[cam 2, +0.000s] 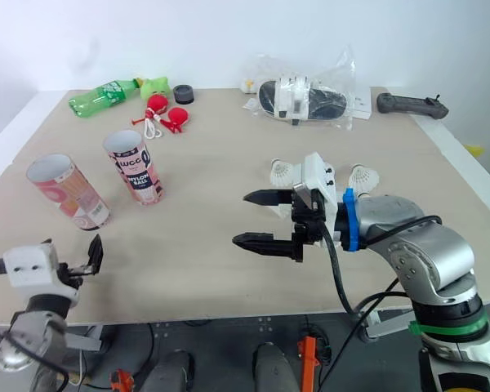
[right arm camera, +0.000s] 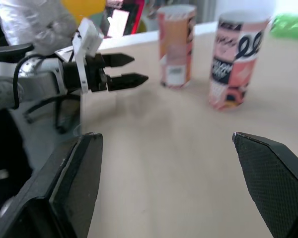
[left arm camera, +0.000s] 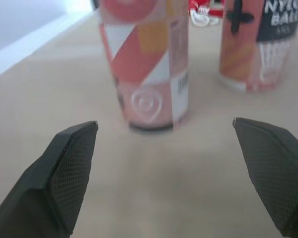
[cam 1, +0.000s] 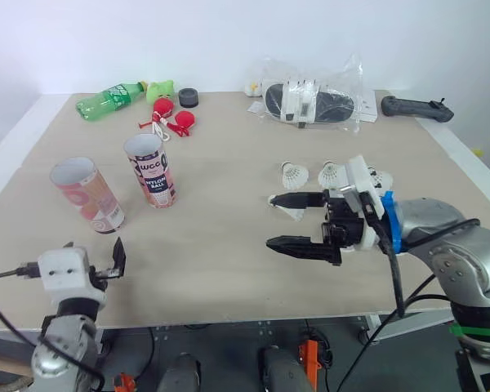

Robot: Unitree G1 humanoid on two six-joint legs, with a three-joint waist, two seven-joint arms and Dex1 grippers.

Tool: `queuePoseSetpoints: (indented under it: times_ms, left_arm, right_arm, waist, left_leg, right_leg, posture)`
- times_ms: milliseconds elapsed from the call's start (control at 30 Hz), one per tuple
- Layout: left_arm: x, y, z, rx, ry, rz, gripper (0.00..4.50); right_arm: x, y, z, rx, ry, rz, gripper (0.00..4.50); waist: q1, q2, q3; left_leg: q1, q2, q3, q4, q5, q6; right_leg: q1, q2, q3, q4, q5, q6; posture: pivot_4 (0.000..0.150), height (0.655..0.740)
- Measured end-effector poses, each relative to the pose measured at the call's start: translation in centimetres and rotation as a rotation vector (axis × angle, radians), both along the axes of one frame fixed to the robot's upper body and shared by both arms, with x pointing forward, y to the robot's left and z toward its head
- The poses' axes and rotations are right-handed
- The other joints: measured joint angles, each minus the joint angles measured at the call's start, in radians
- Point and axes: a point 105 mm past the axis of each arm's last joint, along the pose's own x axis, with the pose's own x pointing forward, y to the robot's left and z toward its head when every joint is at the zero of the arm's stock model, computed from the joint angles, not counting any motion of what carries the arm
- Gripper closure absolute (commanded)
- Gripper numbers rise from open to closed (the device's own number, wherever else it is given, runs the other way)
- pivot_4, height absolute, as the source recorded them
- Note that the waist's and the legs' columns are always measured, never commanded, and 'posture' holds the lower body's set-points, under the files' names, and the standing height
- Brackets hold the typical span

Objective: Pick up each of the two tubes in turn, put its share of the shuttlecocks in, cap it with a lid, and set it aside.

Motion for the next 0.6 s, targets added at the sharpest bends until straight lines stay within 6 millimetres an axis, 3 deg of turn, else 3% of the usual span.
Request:
queuePoseSetpoints:
  times_ms: [167,433,600]
  left_arm:
    - [1.6,0.4,-1.3,-0.026,0.033,0.027,0.0]
    - [4.2,2.2,-0.3,-0.013,0.025,0.085,0.0]
    - [5.6,2.3,-0.3,-0.024,0.038,0.079,0.0]
  right_arm:
    - [0.6,0.1,-0.1,0.003,-0.019,-0.026,0.03]
    - [0.9,0.4,0.0,0.015,-0.034,-0.039,0.03]
    - [0.9,0.5,0.0,0.015,-0.038,-0.046,0.03]
  waist:
    - [-0.001,0.0,0.0]
    - [0.0,0.0,0.0]
    - [-0.001,0.0,0.0]
  left_leg:
    - [0.0,0.0,-0.001,-0.003,-0.001,0.0]
    - [0.0,0.0,-0.001,-0.003,-0.001,0.0]
    - [0.0,0.0,-0.001,-0.003,-0.001,0.0]
  right_leg:
    - [-0.001,0.0,0.0,0.0,0.0,0.003]
    - [-0.001,0.0,0.0,0.0,0.0,0.003]
    - [-0.001,0.0,0.0,0.0,0.0,0.003]
  posture:
    - [0.15,0.74]
    - [0.15,0.74]
    - [0.15,0.74]
